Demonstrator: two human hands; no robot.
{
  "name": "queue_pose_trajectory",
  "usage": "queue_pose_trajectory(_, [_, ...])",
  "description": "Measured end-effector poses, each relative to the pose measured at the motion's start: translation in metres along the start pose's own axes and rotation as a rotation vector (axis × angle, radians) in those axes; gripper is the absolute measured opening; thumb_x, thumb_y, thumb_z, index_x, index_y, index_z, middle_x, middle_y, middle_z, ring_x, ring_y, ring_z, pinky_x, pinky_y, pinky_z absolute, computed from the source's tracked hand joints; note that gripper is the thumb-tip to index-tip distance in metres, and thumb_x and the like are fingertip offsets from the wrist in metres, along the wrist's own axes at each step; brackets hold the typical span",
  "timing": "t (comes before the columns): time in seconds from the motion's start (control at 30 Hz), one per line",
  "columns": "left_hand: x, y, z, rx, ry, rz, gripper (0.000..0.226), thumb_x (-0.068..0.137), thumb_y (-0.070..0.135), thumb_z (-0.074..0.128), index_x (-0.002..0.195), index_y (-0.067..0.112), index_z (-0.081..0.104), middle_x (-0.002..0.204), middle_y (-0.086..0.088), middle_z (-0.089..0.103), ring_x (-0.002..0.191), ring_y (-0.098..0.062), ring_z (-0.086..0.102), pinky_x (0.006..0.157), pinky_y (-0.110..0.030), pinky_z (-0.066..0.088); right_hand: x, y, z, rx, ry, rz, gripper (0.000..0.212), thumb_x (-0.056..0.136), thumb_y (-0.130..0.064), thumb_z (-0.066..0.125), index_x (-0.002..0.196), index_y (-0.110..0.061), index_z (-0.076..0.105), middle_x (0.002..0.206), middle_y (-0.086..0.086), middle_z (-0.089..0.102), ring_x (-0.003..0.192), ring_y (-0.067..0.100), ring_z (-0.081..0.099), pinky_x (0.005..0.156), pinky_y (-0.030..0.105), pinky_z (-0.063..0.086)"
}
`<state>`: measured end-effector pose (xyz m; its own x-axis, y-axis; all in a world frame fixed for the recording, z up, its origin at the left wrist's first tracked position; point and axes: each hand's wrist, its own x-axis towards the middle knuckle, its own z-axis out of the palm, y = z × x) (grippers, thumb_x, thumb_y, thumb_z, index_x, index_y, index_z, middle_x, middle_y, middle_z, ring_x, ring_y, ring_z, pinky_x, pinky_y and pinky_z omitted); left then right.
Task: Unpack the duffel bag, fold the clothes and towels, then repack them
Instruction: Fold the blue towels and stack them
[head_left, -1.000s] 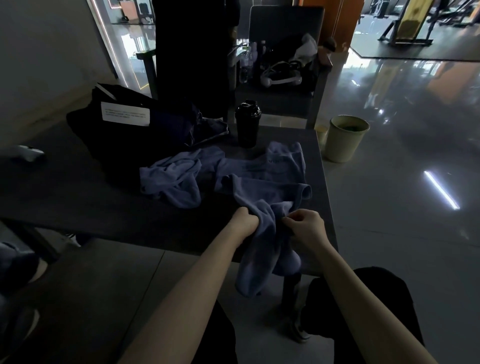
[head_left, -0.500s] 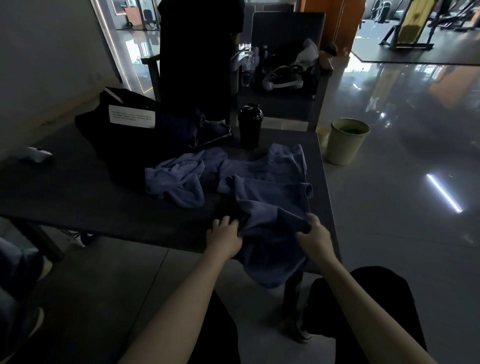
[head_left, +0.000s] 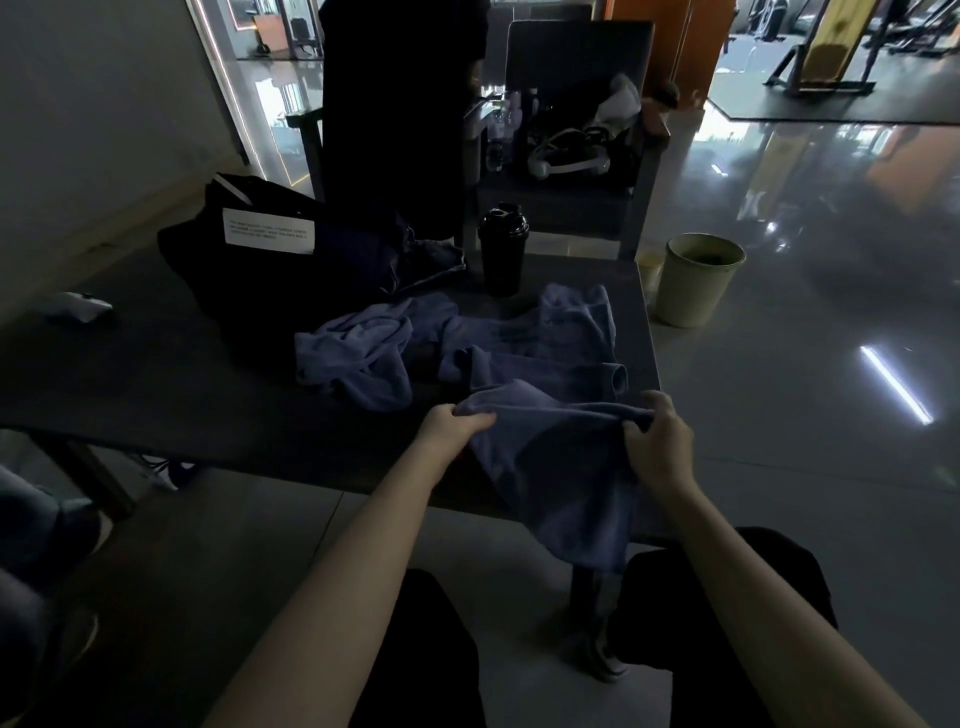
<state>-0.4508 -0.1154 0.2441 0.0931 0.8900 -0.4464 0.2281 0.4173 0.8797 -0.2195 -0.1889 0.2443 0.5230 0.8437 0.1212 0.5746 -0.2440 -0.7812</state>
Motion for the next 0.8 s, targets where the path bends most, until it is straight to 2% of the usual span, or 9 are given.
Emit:
queue_pose_trajectory(0.13, [-0.002,-0.006,0.014,0.077,0.124,-0.024,0.042,0.084,0.017,0.066,0.12,0.0,0.055,0.117,-0.017,0.063,0.105,-0.031,0.061,0.093,-0.039,0.05,-0.033,0.021,0.02,-0.265,-0.071,-0.174,0.04,0.084,-0.016,0.062,0.122,-0.011,0.056,0.129,0.013,0.048,0.112,0.033,0.051,0.087,0.036,0.043])
queue_pose_trajectory(0.23, [-0.004,0.004,0.017,0.12,0.204,0.028,0.034,0.084,0.013,0.062,0.117,0.004,0.058,0.108,-0.016,0.063,0.097,-0.031,0.062,0.08,-0.035,0.051,-0.059,0.034,0.027,-0.53,-0.256,-0.318,0.047,0.085,-0.049,0.056,0.12,-0.019,0.06,0.131,0.004,0.052,0.122,0.028,0.047,0.1,0.043,0.035])
queue_pose_trajectory(0.3, [-0.006,0.016,0.018,-0.16,0.181,0.018,0.026,0.084,0.008,0.062,0.11,0.004,0.061,0.098,-0.016,0.063,0.086,-0.028,0.061,0.072,-0.033,0.049,-0.065,0.041,0.026,-0.638,-0.411,-0.348,0.08,0.075,-0.072,0.037,0.138,-0.023,0.044,0.148,0.001,0.037,0.137,0.024,0.031,0.112,0.048,0.019])
queue_pose_trajectory(0.4, [-0.012,0.035,0.021,-0.489,-0.003,0.072,0.008,0.091,0.004,0.054,0.093,0.006,0.061,0.085,-0.01,0.061,0.075,-0.02,0.06,0.062,-0.023,0.051,-0.06,0.047,0.023,-0.751,-0.532,-0.368,0.104,0.066,-0.081,0.034,0.151,-0.026,0.012,0.16,-0.001,0.005,0.147,0.02,0.006,0.115,0.055,0.005])
queue_pose_trajectory(0.47, [-0.014,0.036,0.023,-0.271,-0.114,0.163,0.019,0.094,0.006,0.05,0.112,0.006,0.054,0.104,-0.006,0.056,0.095,-0.019,0.058,0.073,-0.018,0.051,-0.053,0.045,0.021,-0.768,-0.554,-0.336,0.105,0.07,-0.079,0.042,0.152,-0.026,0.003,0.16,-0.001,-0.003,0.147,0.018,-0.001,0.115,0.056,0.001])
queue_pose_trajectory(0.53, [-0.007,0.019,0.02,0.349,-0.081,0.332,0.058,0.089,0.013,0.058,0.142,0.013,0.034,0.138,-0.003,0.042,0.128,-0.023,0.042,0.101,-0.028,0.041,-0.044,0.043,0.019,-0.751,-0.58,-0.297,0.101,0.077,-0.071,0.05,0.152,-0.026,-0.001,0.16,-0.001,-0.006,0.147,0.019,-0.004,0.114,0.055,-0.002])
queue_pose_trajectory(0.6, [-0.007,-0.002,0.022,0.798,-0.153,0.437,0.067,0.086,0.02,0.061,0.146,0.021,0.032,0.152,0.0,0.03,0.138,-0.023,0.032,0.112,-0.037,0.032,-0.038,0.04,0.016,-0.737,-0.602,-0.296,0.095,0.082,-0.068,0.047,0.152,-0.026,-0.002,0.16,-0.001,-0.007,0.147,0.019,-0.005,0.114,0.055,-0.003])
queue_pose_trajectory(0.7, [-0.013,-0.029,0.03,1.015,-0.31,0.458,0.057,0.085,0.031,0.062,0.139,0.025,0.043,0.149,0.005,0.036,0.134,-0.021,0.037,0.109,-0.042,0.035,-0.034,0.042,0.012,-0.752,-0.573,-0.326,0.079,0.089,-0.063,0.04,0.151,-0.028,0.007,0.16,-0.003,0.001,0.147,0.019,0.001,0.114,0.055,0.0])
queue_pose_trajectory(0.8, [-0.012,-0.043,0.035,1.111,-0.189,0.576,0.038,0.088,0.032,0.059,0.123,0.02,0.054,0.136,0.004,0.044,0.128,-0.021,0.039,0.102,-0.042,0.037,-0.037,0.044,0.012,-0.737,-0.394,-0.379,0.059,0.089,-0.055,0.044,0.139,-0.025,0.042,0.147,0.004,0.034,0.135,0.026,0.031,0.11,0.053,0.016])
